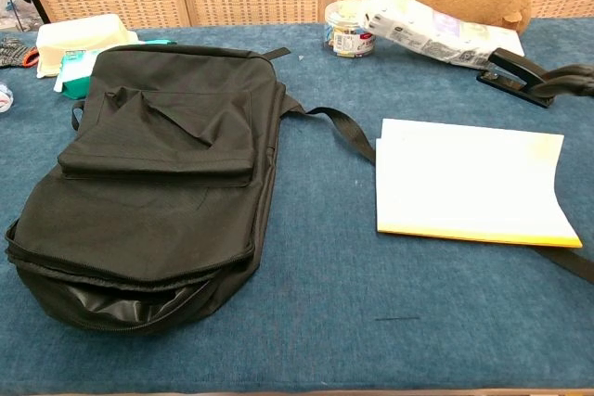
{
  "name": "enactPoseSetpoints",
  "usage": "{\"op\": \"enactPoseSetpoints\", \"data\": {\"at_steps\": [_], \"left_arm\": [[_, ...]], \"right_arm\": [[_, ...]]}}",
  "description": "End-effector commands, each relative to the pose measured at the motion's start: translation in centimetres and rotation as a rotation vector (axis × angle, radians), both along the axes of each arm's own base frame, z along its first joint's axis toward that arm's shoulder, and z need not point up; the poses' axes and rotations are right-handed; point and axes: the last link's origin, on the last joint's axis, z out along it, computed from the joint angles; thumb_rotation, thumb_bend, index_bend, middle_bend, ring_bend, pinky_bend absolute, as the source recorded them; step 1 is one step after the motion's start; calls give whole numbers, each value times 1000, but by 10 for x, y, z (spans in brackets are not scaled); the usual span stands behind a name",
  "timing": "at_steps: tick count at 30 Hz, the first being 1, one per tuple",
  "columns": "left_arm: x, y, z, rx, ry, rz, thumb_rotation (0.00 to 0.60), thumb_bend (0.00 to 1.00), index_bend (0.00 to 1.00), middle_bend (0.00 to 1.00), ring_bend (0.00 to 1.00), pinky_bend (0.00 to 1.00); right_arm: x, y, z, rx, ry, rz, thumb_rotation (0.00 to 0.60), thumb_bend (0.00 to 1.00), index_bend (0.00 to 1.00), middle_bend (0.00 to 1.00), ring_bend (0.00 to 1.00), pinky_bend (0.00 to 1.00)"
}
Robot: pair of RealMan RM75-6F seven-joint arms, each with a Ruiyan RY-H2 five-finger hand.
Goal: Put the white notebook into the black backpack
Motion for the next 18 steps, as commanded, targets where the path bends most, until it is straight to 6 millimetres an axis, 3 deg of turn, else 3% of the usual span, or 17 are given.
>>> {"op": "enactPoseSetpoints", "data": {"at_steps": [1,9,18], "left_arm": [[0,0,0,0,0,2,600,0,0,0,0,0],[-3,0,2,-5,-16,10,600,0,0,0,0,0],[-4,1,5,-5,-29,12,600,0,0,0,0,0]], "right_arm": [[11,-4,-9,16,-5,26,600,0,46,0,0,0],[43,-24,-52,88,64,107,600,0,60,0,0,0],[41,-33,-76,92,149,115,600,0,78,19,0,0]]}}
